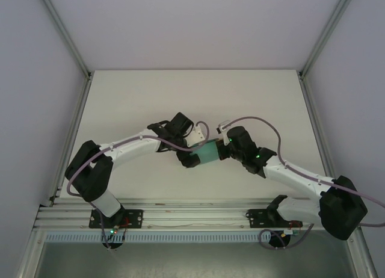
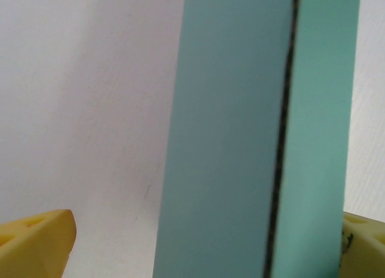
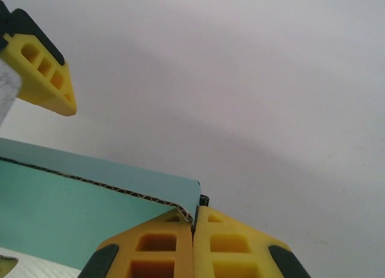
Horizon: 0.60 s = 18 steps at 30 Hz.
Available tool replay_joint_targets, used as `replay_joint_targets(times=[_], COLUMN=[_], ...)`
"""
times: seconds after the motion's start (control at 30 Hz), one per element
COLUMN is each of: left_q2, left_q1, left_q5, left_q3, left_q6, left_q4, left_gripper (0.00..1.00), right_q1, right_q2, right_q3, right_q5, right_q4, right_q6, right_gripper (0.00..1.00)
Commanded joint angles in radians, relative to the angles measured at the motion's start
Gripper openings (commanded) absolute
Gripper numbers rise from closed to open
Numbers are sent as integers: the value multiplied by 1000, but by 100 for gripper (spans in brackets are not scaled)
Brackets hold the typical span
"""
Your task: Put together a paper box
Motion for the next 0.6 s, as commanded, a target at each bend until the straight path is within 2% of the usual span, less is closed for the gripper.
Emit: replay_joint_targets(times=[0.0, 0.17, 0.3, 0.33, 0.47, 0.57], left_q2=[-97, -240, -313, -321, -309, -292], left_q1=[3, 5, 6, 7, 5, 1], left_q5=[-76, -214, -234, -232, -234, -233], left_q3=[-31, -102, -131, -135, -125, -130], left_q6=[-88, -263, -387, -413, -497, -526], left_q4=[56, 71, 25, 19, -26, -42], left_gripper=[100, 100, 99, 94, 61, 57], right_q1=[25, 51, 92, 101, 113, 119], right_q2=[28, 44, 63, 69, 99, 109], right_q3=[-3, 26, 66, 77, 109, 113], right_q5=[74, 157, 215, 228, 259, 256], right_q4=[-92, -129, -173, -182, -215, -217], right_q6=[38, 76, 109, 126, 192, 208], right_gripper=[2, 1, 1, 1, 1, 1])
